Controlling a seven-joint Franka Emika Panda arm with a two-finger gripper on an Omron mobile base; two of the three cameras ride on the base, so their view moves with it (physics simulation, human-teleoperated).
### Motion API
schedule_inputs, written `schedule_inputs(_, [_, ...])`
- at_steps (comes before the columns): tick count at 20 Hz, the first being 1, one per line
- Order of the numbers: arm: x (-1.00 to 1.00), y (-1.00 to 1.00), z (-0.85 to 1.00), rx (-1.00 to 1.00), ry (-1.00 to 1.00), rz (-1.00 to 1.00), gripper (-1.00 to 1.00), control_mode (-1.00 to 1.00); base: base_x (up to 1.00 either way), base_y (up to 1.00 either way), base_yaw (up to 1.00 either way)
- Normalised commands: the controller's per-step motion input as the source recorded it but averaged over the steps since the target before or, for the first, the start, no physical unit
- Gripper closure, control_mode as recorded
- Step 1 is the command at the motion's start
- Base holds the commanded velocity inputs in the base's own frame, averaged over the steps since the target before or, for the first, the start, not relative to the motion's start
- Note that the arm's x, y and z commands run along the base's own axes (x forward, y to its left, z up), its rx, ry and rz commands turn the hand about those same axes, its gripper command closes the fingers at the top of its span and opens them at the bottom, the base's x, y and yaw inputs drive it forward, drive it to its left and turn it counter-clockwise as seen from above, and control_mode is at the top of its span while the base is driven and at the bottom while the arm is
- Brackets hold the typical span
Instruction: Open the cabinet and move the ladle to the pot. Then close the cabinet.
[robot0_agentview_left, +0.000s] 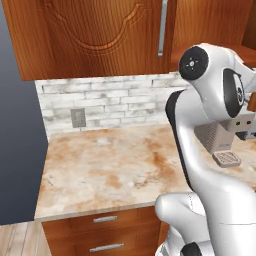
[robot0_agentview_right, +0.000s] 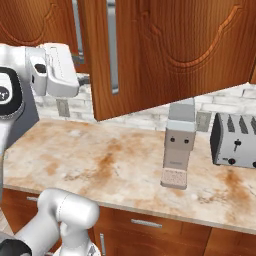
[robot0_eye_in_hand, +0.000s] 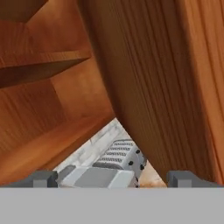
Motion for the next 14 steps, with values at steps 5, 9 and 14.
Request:
schedule_inputs(5, [0.23, -0.41, 0.04, 0.0, -0.06, -0.19, -1.0, -1.0, 0.0, 0.0, 0.0])
schedule_inputs(9, [0.07, -0.45, 0.02, 0.0, -0.07, -0.2, -1.0, -1.0, 0.0, 0.0, 0.0])
schedule_inputs(14, [-0.03, -0.57, 0.03, 0.0, -0.07, -0.23, -1.0, -1.0, 0.0, 0.0, 0.0])
